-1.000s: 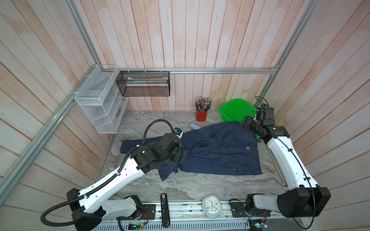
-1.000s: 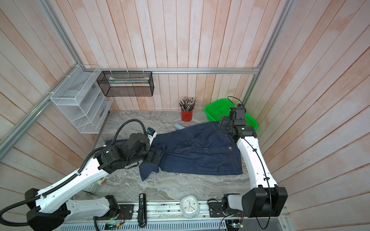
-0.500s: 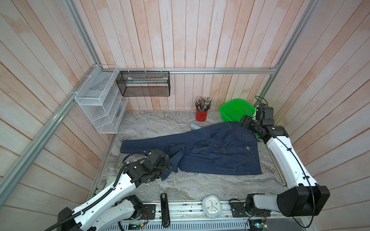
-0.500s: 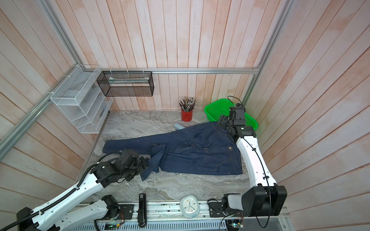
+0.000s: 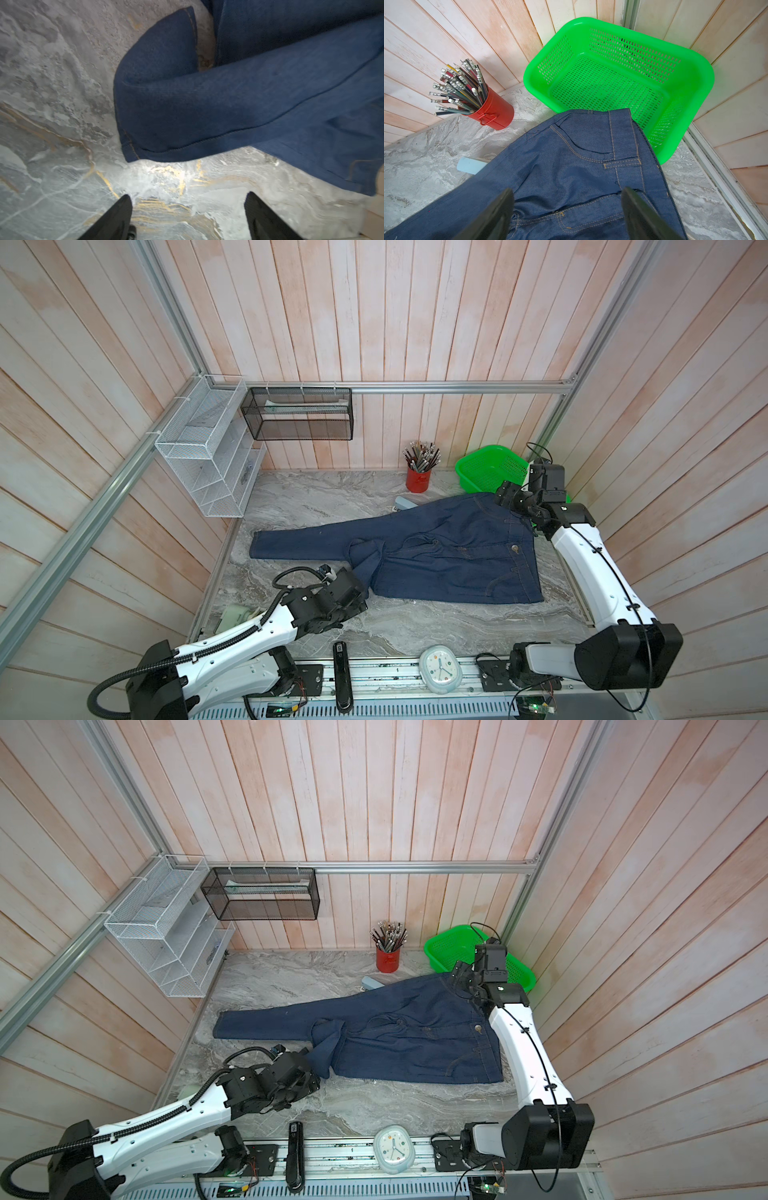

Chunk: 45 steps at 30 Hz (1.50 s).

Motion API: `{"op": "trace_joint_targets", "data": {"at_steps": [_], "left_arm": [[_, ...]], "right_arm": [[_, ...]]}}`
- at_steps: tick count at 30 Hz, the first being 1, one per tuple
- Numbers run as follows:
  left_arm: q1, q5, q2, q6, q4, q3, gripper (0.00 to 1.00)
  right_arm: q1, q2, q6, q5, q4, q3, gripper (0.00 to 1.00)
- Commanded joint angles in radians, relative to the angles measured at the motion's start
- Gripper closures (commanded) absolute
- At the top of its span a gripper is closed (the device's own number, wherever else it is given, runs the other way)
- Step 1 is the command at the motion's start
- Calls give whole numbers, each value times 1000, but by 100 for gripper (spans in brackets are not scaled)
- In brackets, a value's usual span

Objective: Fold and stack the trousers
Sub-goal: Flatten out the trousers at the center of the table.

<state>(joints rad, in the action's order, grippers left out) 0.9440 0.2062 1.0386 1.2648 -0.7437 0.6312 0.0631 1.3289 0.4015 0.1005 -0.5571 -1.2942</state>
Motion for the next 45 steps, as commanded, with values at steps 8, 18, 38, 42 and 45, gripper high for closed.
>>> {"op": "trace_joint_targets", "data": {"at_steps": [8, 18, 38, 42, 45], "left_arm": [[67, 152, 262, -110, -34, 58, 5], [-24, 267, 290, -222, -19, 35, 23], [-251, 596, 0, -397, -214, 185, 100], [-401, 682, -46, -578, -142, 269, 100], [-527, 700, -77, -799, 59, 311, 100]], "right_arm": [[6, 21, 16, -8, 13, 11, 17], [7, 24, 16, -5, 11, 10, 17], [17, 30, 15, -11, 8, -17, 18], [21, 33, 16, -15, 4, -33, 18], [22, 42, 16, -19, -1, -54, 18]]}}
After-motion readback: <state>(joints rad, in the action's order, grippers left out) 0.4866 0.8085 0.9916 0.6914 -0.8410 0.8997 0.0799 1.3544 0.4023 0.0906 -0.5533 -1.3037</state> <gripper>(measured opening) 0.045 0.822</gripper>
